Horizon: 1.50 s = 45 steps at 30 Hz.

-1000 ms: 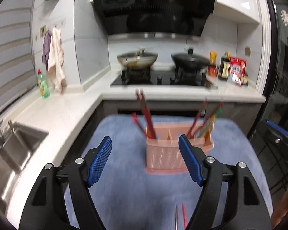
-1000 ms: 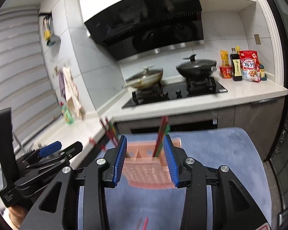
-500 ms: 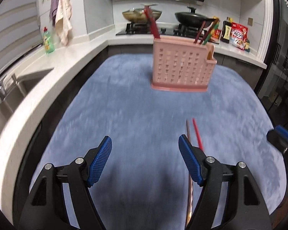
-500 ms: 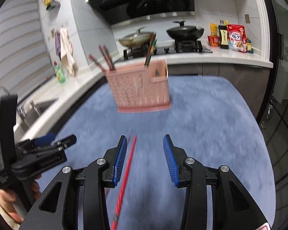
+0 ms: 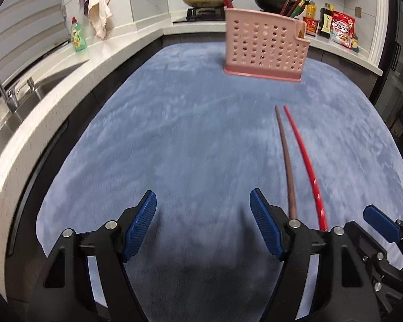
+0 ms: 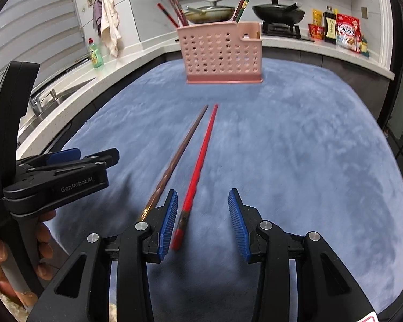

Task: Organize utensils
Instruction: 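Move both open tools back down to the brown and red chopsticks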

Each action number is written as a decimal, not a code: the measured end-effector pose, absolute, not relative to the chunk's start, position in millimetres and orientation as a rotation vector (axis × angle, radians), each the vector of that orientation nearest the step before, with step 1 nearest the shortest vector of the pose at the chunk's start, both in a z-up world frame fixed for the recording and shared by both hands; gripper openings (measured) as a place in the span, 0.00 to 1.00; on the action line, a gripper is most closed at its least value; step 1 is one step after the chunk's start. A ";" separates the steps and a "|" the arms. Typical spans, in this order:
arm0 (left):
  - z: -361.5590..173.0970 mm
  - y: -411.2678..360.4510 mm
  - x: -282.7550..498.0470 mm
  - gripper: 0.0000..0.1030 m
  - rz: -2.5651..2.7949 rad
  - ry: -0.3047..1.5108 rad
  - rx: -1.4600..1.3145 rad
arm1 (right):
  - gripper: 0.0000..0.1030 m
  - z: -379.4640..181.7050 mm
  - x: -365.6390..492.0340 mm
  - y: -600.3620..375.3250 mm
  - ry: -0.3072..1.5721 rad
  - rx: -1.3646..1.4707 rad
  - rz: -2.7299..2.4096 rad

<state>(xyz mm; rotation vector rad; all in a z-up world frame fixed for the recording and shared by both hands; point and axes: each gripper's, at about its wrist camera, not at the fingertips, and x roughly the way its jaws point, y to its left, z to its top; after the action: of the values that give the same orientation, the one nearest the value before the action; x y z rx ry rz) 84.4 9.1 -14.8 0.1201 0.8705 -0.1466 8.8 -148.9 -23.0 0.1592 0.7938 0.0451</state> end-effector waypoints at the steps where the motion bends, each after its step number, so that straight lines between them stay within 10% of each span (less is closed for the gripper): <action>1: -16.2 10.7 83.7 0.66 -0.145 0.875 0.118 | 0.37 -25.5 8.7 -145.2 0.799 0.151 0.052; 20: -25.5 18.8 75.1 0.75 -0.128 0.901 0.111 | 0.08 -50.2 14.0 -135.8 0.841 0.163 0.058; 45: -41.2 -27.6 48.1 0.71 -0.295 0.948 0.141 | 0.07 -53.0 -13.3 -188.5 0.825 0.276 -0.106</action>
<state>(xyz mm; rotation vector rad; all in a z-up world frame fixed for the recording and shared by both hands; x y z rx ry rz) 48.1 -27.6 -41.2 0.1407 0.9477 -0.2952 -13.3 -188.5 -53.0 0.2765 0.8252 -0.1060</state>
